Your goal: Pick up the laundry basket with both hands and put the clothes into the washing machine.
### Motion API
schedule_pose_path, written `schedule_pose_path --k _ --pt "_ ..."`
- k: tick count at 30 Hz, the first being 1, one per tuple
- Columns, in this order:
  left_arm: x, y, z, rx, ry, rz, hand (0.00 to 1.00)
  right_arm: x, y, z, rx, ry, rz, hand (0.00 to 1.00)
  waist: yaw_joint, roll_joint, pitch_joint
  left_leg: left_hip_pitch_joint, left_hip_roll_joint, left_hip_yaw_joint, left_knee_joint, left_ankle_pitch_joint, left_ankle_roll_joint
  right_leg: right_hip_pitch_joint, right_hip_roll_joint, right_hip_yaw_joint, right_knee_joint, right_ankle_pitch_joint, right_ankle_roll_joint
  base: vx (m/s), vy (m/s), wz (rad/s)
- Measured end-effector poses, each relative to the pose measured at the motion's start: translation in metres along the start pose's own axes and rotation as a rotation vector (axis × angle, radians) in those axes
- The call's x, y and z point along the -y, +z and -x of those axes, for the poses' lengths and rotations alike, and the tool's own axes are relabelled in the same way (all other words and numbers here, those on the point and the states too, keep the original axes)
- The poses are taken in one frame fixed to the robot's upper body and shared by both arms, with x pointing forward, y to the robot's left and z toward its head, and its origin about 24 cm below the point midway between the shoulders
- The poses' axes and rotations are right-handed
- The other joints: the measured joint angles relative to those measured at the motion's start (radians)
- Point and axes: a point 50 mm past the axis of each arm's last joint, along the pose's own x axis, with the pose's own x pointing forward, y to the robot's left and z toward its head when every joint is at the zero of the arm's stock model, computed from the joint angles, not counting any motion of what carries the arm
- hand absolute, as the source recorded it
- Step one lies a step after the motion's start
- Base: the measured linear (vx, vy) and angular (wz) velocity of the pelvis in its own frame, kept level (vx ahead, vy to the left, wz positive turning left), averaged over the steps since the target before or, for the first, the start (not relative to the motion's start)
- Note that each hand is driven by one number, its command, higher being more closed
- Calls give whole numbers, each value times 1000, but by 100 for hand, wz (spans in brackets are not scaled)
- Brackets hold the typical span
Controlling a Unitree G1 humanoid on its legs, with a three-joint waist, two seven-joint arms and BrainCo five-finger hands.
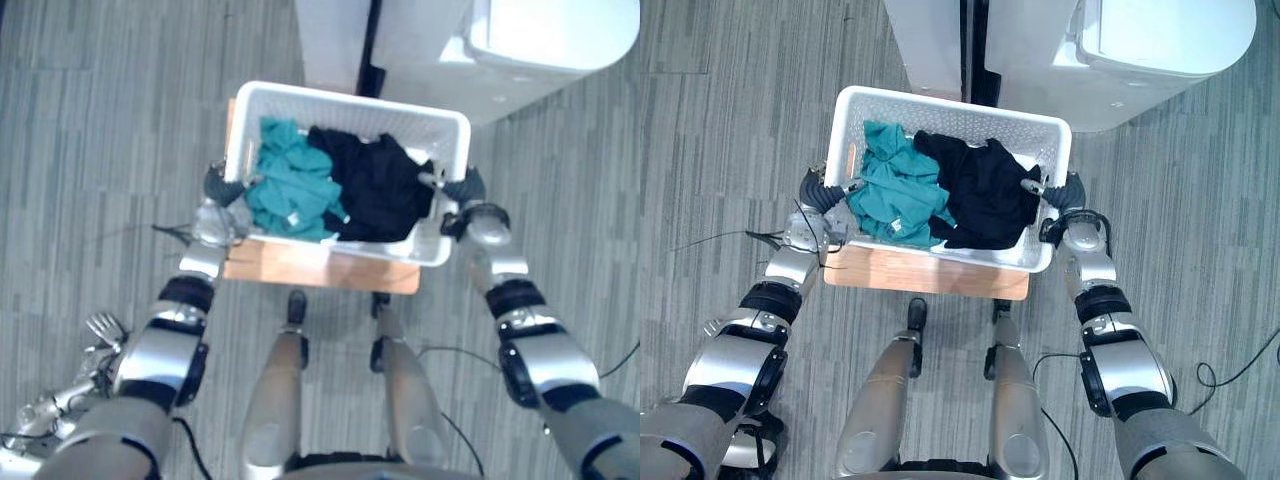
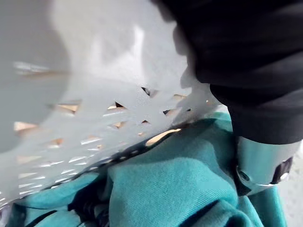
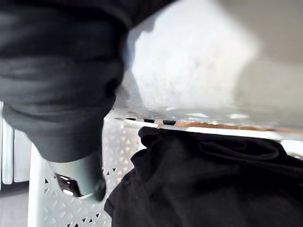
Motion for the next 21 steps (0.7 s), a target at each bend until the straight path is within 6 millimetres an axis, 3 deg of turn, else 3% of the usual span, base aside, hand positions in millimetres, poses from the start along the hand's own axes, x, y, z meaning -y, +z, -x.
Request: schedule_pose_path --k 11,16,18,21 --pt "-2 -7 1 -9 -13 -94 100 3 -10 4 -22 -3 1 100 -3 -11 5 41 4 13 -3 3 5 27 3 13 0 14 6 5 -9 -3" --pt "11 -31 15 -73 -87 -108 100 13 -38 19 -103 -12 2 100 -7 -15 7 140 0 31 -42 1 9 104 0 27 -9 20 -2 55 10 -8" --pt "25 -50 32 -111 -165 -101 100 26 -65 37 -181 -39 -10 100 -7 -15 7 205 0 30 -74 1 10 161 1 27 -23 15 1 75 9 0" --pt "37 -66 55 -131 -242 -58 100 41 -88 60 -225 -60 -35 100 -9 -17 3 266 -9 31 -108 3 14 212 1 27 -36 4 0 55 5 -1"
